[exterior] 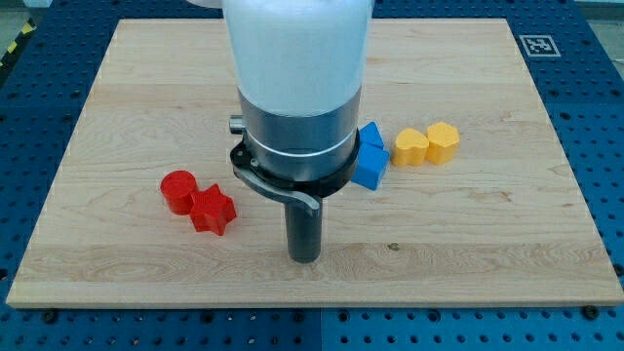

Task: Nudge the yellow heart little bit up

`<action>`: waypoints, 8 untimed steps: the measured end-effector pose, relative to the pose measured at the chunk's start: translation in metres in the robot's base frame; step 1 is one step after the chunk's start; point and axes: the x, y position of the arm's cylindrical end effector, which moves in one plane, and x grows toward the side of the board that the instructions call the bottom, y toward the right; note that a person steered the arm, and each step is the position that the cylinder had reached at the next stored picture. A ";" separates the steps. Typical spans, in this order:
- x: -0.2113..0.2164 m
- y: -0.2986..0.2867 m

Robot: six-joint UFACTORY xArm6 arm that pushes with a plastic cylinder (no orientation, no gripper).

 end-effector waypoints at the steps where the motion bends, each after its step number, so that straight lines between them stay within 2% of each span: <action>1: 0.002 0.001; 5: 0.003 0.009; 8: -0.018 0.078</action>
